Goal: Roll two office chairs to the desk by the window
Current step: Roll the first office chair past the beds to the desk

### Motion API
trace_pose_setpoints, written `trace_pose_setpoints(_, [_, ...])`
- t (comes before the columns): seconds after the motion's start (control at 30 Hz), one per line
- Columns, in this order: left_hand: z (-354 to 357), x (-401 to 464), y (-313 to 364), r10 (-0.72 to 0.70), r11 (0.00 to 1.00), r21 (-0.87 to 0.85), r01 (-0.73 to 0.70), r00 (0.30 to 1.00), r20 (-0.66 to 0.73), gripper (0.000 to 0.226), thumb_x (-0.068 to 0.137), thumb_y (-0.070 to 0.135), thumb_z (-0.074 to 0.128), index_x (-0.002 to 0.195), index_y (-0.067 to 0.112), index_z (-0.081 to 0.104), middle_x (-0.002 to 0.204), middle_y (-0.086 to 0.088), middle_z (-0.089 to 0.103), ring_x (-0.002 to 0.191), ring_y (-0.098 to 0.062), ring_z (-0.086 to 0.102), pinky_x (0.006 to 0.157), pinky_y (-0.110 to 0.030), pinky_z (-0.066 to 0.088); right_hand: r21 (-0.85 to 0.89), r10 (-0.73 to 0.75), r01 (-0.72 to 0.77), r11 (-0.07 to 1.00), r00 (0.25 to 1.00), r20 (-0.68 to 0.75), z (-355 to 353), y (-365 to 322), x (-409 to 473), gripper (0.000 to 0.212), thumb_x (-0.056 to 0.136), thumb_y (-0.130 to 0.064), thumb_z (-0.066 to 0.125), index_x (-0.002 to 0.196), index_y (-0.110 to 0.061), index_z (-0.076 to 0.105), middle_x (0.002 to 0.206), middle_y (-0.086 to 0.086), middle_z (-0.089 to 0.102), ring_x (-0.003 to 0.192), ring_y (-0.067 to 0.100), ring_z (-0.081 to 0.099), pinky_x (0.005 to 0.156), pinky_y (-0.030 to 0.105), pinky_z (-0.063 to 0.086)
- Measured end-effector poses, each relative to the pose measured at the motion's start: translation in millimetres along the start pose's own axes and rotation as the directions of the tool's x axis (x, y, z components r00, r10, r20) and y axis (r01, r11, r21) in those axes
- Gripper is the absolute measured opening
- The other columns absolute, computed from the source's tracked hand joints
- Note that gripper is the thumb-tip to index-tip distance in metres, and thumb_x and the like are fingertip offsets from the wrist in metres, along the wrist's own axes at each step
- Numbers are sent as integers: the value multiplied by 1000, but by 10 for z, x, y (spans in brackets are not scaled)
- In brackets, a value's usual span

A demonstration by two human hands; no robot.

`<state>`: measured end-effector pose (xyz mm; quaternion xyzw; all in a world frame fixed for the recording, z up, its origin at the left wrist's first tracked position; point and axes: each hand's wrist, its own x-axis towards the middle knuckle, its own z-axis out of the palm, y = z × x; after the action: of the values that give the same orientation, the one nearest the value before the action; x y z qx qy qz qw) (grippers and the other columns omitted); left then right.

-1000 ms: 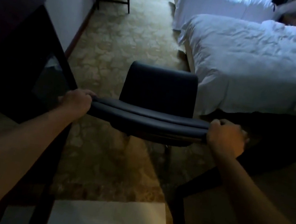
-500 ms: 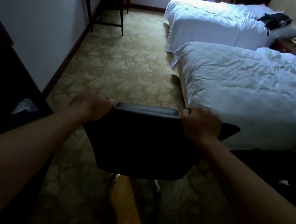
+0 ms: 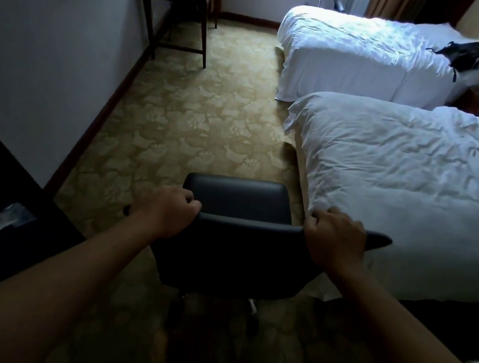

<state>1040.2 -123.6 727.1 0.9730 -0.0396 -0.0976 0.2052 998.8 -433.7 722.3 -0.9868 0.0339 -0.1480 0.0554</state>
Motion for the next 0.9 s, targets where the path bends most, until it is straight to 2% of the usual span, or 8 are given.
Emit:
trace_pose_setpoints(0.13, [-170, 680, 71, -40, 999, -11, 41, 998, 42, 36, 70, 48, 32, 63, 24, 58, 82, -2, 64, 79, -27, 59, 67, -35, 41, 18, -15, 14, 1000, 999, 47, 164, 50, 771, 41, 79, -41, 29, 75, -21, 65, 84, 10, 64, 68, 26, 52, 66, 35, 28])
trace_pose_setpoints(0.23, [-202, 1151, 154, -63, 998, 0, 63, 998, 8, 40, 68, 50, 31, 63, 23, 60, 71, 6, 61, 63, -13, 52, 54, -30, 29, 65, -43, 38, 997, 996, 77, 275, 138, 1269, 34, 78, -41, 29, 71, -24, 58, 86, 10, 64, 75, 27, 57, 68, 36, 32])
trace_pose_setpoints(0.3, [-205, 1427, 215, -83, 997, 7, 83, 996, -27, 41, 66, 53, 31, 62, 25, 61, 62, 11, 54, 58, -8, 47, 51, -28, 26, 68, -81, 73, 995, 990, 117, 375, 222, 1589, 35, 81, -40, 30, 78, -22, 60, 93, 11, 63, 78, 26, 55, 69, 35, 31])
trace_pose_setpoints(0.47, [-316, 2239, 423, -146, 983, -120, 140, 988, -45, 36, 65, 49, 36, 47, 20, 49, 56, -2, 55, 61, -28, 56, 59, -38, 41, 15, -234, 239, 971, 933, 273, 625, 395, 2608, 36, 91, -38, 32, 97, -19, 62, 107, 11, 60, 98, 29, 58, 72, 37, 36])
trace_pose_setpoints(0.57, [-471, 2704, 533, -200, 976, -96, 197, 979, -31, 35, 76, 39, 44, 47, 20, 46, 55, 0, 52, 57, -24, 51, 54, -33, 34, 67, -254, 245, 967, 909, 332, 742, 439, 3160, 38, 90, -41, 30, 101, -22, 60, 109, 10, 59, 98, 26, 57, 73, 38, 35])
trace_pose_setpoints(0.67, [-616, 3201, 635, -251, 965, -95, 245, 966, -57, 36, 86, 28, 49, 52, 14, 49, 57, -1, 55, 58, -22, 50, 51, -32, 27, 73, -265, 256, 964, 903, 338, 861, 462, 3730, 43, 87, -42, 26, 102, -21, 61, 112, 9, 59, 99, 26, 55, 72, 37, 34])
trace_pose_setpoints(0.77, [-721, 3617, 710, -257, 966, -51, 254, 964, -69, 32, 88, 26, 50, 67, 5, 61, 71, -10, 64, 66, -27, 55, 55, -34, 33, 72, -262, 253, 965, 898, 354, 988, 457, 4175, 48, 84, -40, 26, 105, -21, 64, 115, 10, 60, 101, 27, 56, 74, 39, 34])
trace_pose_setpoints(0.9, [-861, 4295, 746, -264, 964, 9, 266, 961, -81, 32, 90, 28, 49, 86, 5, 71, 87, -10, 70, 75, -25, 58, 67, -35, 44, 99, -223, 201, 975, 911, 347, 1202, 456, 4857, 48, 80, -41, 27, 98, -21, 67, 107, 7, 63, 91, 24, 56, 71, 37, 33])
